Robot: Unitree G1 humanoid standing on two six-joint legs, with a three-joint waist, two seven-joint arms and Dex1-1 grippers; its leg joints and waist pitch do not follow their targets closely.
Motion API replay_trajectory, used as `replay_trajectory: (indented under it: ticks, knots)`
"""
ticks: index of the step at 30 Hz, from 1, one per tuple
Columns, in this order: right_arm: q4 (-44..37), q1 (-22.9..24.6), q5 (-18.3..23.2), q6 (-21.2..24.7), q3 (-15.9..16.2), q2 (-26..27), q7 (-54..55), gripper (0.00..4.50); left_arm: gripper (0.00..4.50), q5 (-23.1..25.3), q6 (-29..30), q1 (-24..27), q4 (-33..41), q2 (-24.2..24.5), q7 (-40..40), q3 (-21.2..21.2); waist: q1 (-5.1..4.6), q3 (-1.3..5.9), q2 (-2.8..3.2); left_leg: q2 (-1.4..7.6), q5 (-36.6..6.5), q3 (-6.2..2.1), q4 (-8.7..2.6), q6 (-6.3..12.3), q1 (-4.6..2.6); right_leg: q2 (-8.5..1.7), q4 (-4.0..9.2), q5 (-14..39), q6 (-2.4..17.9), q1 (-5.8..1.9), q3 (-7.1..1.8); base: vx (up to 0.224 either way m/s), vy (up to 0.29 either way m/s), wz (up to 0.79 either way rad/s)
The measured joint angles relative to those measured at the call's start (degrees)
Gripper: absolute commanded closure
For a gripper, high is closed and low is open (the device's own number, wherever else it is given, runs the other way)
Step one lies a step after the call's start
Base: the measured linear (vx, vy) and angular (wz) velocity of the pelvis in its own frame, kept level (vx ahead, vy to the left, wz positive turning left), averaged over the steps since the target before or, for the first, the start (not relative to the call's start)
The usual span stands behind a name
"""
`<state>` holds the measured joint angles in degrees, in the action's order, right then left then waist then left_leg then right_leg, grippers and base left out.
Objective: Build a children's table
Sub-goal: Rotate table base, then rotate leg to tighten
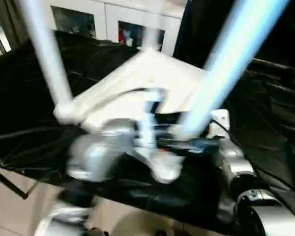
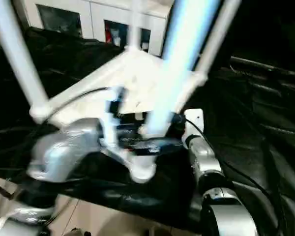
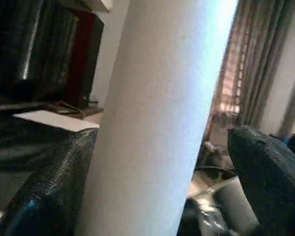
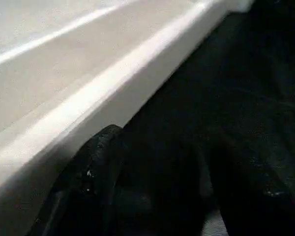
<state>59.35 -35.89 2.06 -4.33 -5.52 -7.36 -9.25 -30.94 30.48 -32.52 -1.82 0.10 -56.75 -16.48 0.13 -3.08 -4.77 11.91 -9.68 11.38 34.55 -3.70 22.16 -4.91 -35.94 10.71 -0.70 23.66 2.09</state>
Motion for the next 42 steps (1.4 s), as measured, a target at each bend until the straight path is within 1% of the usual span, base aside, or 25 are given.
replay_trajectory:
  ticks: [2, 3, 6, 8, 11, 13, 15, 17, 19, 20, 21, 24, 25, 26, 27, 30, 31, 33, 35, 36, 37, 38, 40, 42]
  knots:
    - [0.39, -0.54, -0.64, -0.27, 1.05, 0.09, -0.85, 1.73, 0.04, 2.95, -3.28, -2.12, -4.07, -1.63, 2.61, -0.25, -0.14, 0.01, 0.00, 0.01, 0.00, 0.00, -0.01, 0.00, -0.04, 0.00, -0.01, -0.04, 0.05, 0.01, 0.00, 0.000, 0.000, 0.00]
    - [0.94, -0.83, -1.00, -0.83, 1.67, 0.11, -1.14, 1.73, 0.04, 5.63, -6.26, -3.88, -7.36, -2.00, 4.71, -0.47, -0.09, 0.01, 0.00, 0.01, 0.00, -0.06, -0.01, 0.00, -0.07, 0.00, -0.04, -0.04, 0.04, -0.01, 0.07, 0.000, 0.000, 0.00]
    - [2.24, -2.02, -1.82, -1.14, 2.14, 0.02, -1.41, 1.73, 0.04, 9.96, -11.42, -6.56, -12.81, -2.06, 7.63, -1.47, -0.02, 0.01, 0.00, 0.02, 0.00, -0.09, -0.02, -0.01, -0.09, 0.00, -0.07, -0.07, 0.07, 0.00, 0.10, 0.000, 0.000, 0.00]
    - [2.26, -2.35, -1.79, -1.35, 2.24, 0.10, -2.37, 1.73, 0.04, 12.57, -13.97, -7.79, -15.75, -1.54, 9.63, -1.57, 0.09, 0.01, 0.01, 0.01, 0.00, -0.08, -0.02, 0.00, -0.09, -0.01, -0.07, -0.11, 0.12, 0.00, 0.09, 0.000, 0.000, 0.00]
    - [2.62, -2.41, -1.75, -1.46, 2.22, -0.56, -3.70, 1.73, 0.04, 15.76, -17.70, -8.29, -19.32, -0.03, 11.21, -1.79, 0.63, 0.01, 0.00, 0.01, 0.00, -0.08, -0.01, 0.00, -0.07, -0.03, -0.07, -0.14, 0.16, 0.00, 0.12, 0.000, 0.000, 0.00]
    - [2.76, -2.28, -1.72, -1.48, 2.22, -2.87, -6.20, 1.73, 0.04, 16.72, -19.65, -8.33, -21.78, 1.26, 10.73, -1.72, 1.41, 0.00, 0.01, -0.03, 0.00, -0.03, 0.00, 0.00, -0.06, -0.10, -0.07, -0.17, 0.17, 0.00, 0.11, 0.000, 0.000, 0.00]
    - [2.63, -2.08, -1.68, -2.30, 2.18, -5.69, -8.93, 1.73, 0.04, 16.88, -20.02, -8.26, -22.24, 3.06, 8.73, -1.44, 1.93, 0.00, -0.01, -0.03, 0.01, -0.02, 0.01, 0.00, -0.06, -0.12, -0.07, -0.18, 0.18, 0.00, 0.12, 0.000, 0.000, 0.00]
    - [2.28, -1.49, -1.67, -2.77, 2.17, -8.04, -11.86, 1.73, 0.04, 16.85, -20.09, -8.14, -21.92, 5.09, 5.83, -1.38, 2.17, 0.00, -0.01, -0.03, 0.01, -0.01, 0.00, 0.00, -0.07, -0.13, -0.07, -0.17, 0.18, -0.01, 0.13, 0.000, 0.000, 0.00]
    - [1.42, 0.08, -1.65, -3.23, 2.19, -10.36, -15.58, 1.73, 0.04, 16.84, -20.09, -7.32, -21.59, 7.23, 2.55, -1.51, 2.42, 0.00, -0.01, -0.03, 0.01, -0.01, 0.00, 0.01, -0.07, -0.12, -0.07, -0.17, 0.18, -0.01, 0.14, 0.000, 0.000, 0.00]
    - [0.46, 1.07, -1.65, -3.25, 2.63, -11.41, -18.34, 1.73, 0.04, 16.84, -20.06, -6.63, -21.34, 8.82, 0.43, -1.96, 2.48, 0.00, -0.01, -0.03, 0.01, 0.00, 0.00, 0.01, -0.06, -0.13, -0.06, -0.17, 0.18, -0.01, 0.14, 0.000, 0.000, 0.00]
    - [-1.13, 2.54, -1.54, -3.28, 3.23, -13.02, -22.46, 1.73, 0.32, 17.02, -19.96, -5.42, -20.92, 10.75, -2.52, -3.28, 2.62, 0.00, -0.01, -0.02, 0.00, 0.00, 0.00, 0.01, -0.06, -0.12, -0.04, -0.16, 0.17, 0.00, 0.14, 0.000, 0.000, 0.00]
    - [-4.47, 4.59, -0.44, -3.26, 3.83, -16.52, -30.06, 1.73, 0.50, 19.11, -19.57, -3.84, -22.40, 14.02, -5.09, -6.01, 2.89, -0.02, -0.02, -0.02, 0.01, 0.01, 0.00, 0.02, 0.00, -0.12, -0.01, -0.16, 0.17, 0.02, 0.13, 0.000, 0.000, 0.00]
    - [-6.45, 5.11, 0.25, -3.12, 3.89, -17.60, -33.01, 1.73, 0.61, 20.33, -19.90, -3.80, -23.58, 14.62, -5.28, -6.50, 2.96, -0.02, -0.03, -0.02, 0.01, 0.01, 0.00, 0.02, 0.00, -0.13, 0.00, -0.17, 0.18, 0.02, 0.13, 0.000, 0.000, 0.00]
    - [-9.40, 6.23, 1.26, -2.90, 4.08, -18.55, -36.17, 1.73, 0.61, 21.57, -20.91, -3.92, -24.62, 14.71, -5.29, -7.08, 3.14, -0.02, -0.03, -0.03, 0.00, 0.01, 0.00, 0.02, -0.02, -0.15, 0.01, -0.16, 0.18, -0.01, 0.14, 0.000, 0.000, 0.00]
    - [-13.44, 7.87, 2.79, -2.34, 4.66, -20.02, -40.49, 1.73, 0.83, 23.12, -22.51, -4.17, -26.21, 14.94, -5.41, -7.76, 3.37, -0.02, -0.03, -0.02, 0.00, 0.00, -0.01, 0.03, -0.08, -0.15, 0.06, -0.16, 0.17, -0.09, 0.16, 0.000, 0.000, 0.00]
    - [-20.26, 11.22, 5.09, -0.73, 6.05, -22.72, -48.32, 1.73, 0.95, 25.87, -25.64, -4.67, -30.08, 15.43, -5.61, -8.77, 3.68, -0.02, -0.03, -0.02, 0.00, -0.03, -0.02, 0.03, -0.11, -0.16, 0.12, -0.16, 0.16, -0.18, 0.20, 0.000, 0.000, 0.00]
    - [-21.13, 11.97, 5.19, -0.46, 6.12, -23.23, -49.63, 1.73, 0.95, 26.22, -26.14, -4.78, -30.95, 15.54, -5.69, -8.80, 3.71, -0.02, -0.03, -0.02, 0.00, -0.03, -0.02, 0.03, -0.10, -0.17, 0.13, -0.16, 0.16, -0.19, 0.21, 0.000, 0.000, 0.00]
    - [-23.12, 14.17, 5.98, 0.98, 6.17, -24.85, -52.55, 1.73, 1.18, 26.64, -27.20, -5.27, -32.97, 16.05, -6.14, -8.83, 3.80, -0.02, -0.03, -0.04, 0.00, -0.02, -0.02, 0.03, -0.10, -0.20, 0.14, -0.16, 0.17, -0.20, 0.21, 0.000, 0.000, 0.00]
    - [-27.45, 17.18, 7.91, 3.66, 6.17, -26.60, -55.28, 1.73, 1.39, 26.85, -27.49, -6.53, -34.87, 16.39, -6.83, -8.91, 4.00, -0.04, 0.01, -0.04, 0.00, -0.01, -0.03, 0.03, -0.10, -0.20, 0.14, -0.16, 0.16, -0.20, 0.22, 0.000, 0.000, 0.00]
    - [-29.15, 18.09, 8.76, 4.46, 6.20, -27.15, -56.43, 1.73, 1.39, 26.85, -27.65, -6.84, -35.32, 16.64, -7.01, -8.90, 4.09, -0.03, 0.01, -0.03, 0.00, -0.02, -0.05, 0.03, -0.14, -0.20, 0.15, -0.16, 0.17, -0.22, 0.21, 0.000, 0.000, 0.00]
    - [-31.57, 19.24, 9.62, 5.85, 6.19, -27.82, -57.68, 1.73, 1.50, 26.97, -27.94, -7.51, -36.37, 16.83, -7.65, -8.89, 3.98, -0.03, 0.01, -0.03, 0.00, -0.02, -0.05, 0.03, -0.15, -0.19, 0.14, -0.16, 0.16, -0.21, 0.22, 0.000, 0.000, 0.00]
    - [-33.84, 20.49, 10.08, 6.91, 6.23, -28.51, -58.52, 1.73, 1.59, 27.32, -28.45, -8.31, -37.89, 16.72, -8.11, -8.89, 4.08, -0.03, 0.01, -0.03, 0.00, -0.03, -0.06, 0.03, -0.15, -0.19, 0.15, -0.16, 0.16, -0.21, 0.24, 0.000, 0.000, 0.00]
    - [-36.85, 21.52, 11.11, 8.73, 6.33, -28.96, -59.44, 1.73, 1.78, 27.69, -29.65, -9.09, -40.08, 16.35, -8.73, -8.74, 3.93, -0.01, 0.05, -0.03, 0.00, -0.03, -0.06, 0.03, -0.19, -0.20, 0.15, -0.16, 0.16, -0.23, 0.23, 0.000, 0.000, 0.00]
    - [-38.79, 22.37, 11.82, 9.97, 6.37, -28.94, -59.92, 1.73, 2.03, 28.07, -30.43, -9.71, -42.17, 15.78, -9.33, -8.56, 4.07, -0.02, 0.04, -0.03, 0.00, -0.03, -0.06, 0.03, -0.18, -0.21, 0.15, -0.16, 0.16, -0.23, 0.24, 0.000, 0.000, 0.00]
